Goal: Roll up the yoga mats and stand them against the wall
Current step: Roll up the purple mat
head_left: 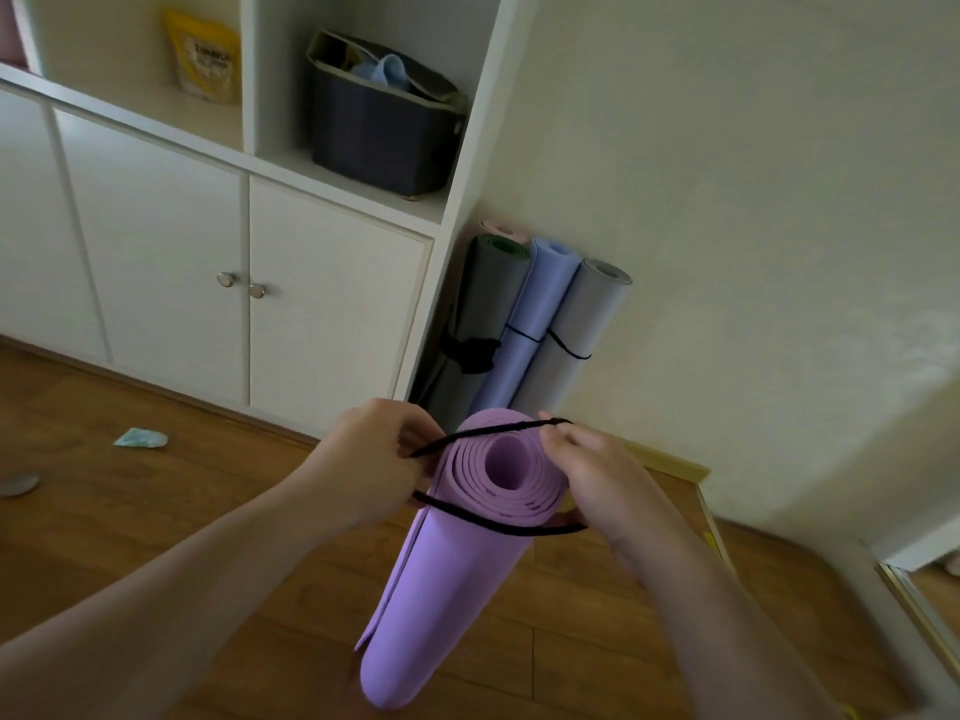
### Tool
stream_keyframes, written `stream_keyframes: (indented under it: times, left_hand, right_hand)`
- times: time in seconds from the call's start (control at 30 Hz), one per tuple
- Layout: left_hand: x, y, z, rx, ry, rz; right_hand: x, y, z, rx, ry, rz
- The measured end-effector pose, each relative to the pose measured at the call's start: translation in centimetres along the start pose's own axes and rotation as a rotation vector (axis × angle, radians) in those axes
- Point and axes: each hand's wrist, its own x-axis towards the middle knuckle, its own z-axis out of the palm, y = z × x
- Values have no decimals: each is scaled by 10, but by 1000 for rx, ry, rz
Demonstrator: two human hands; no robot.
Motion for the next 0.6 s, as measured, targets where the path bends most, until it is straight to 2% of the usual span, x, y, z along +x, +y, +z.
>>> stream_keyframes:
  times: [0.03, 0.1, 0.23, 0.33, 0.47, 0.6]
  left_hand:
    - [-1, -1, 1, 101, -14, 45]
    - [-2, -2, 1, 140, -20, 71]
    - [-6, 2, 6, -32, 30, 50]
    - [-6, 3, 10, -143, 99, -56]
    - [5, -5, 8, -268, 134, -216]
    - [20, -24, 4, -394, 57, -370]
  right_hand:
    - [-1, 1, -1, 7, -11, -3]
    - [-1, 2, -4, 4, -10, -19]
    - [1, 6, -6, -93, -2, -83]
    - [6, 2, -6, -95, -6, -96]
    - [25, -1, -2, -19, -23, 45]
    - [41, -7, -2, 108, -54, 251]
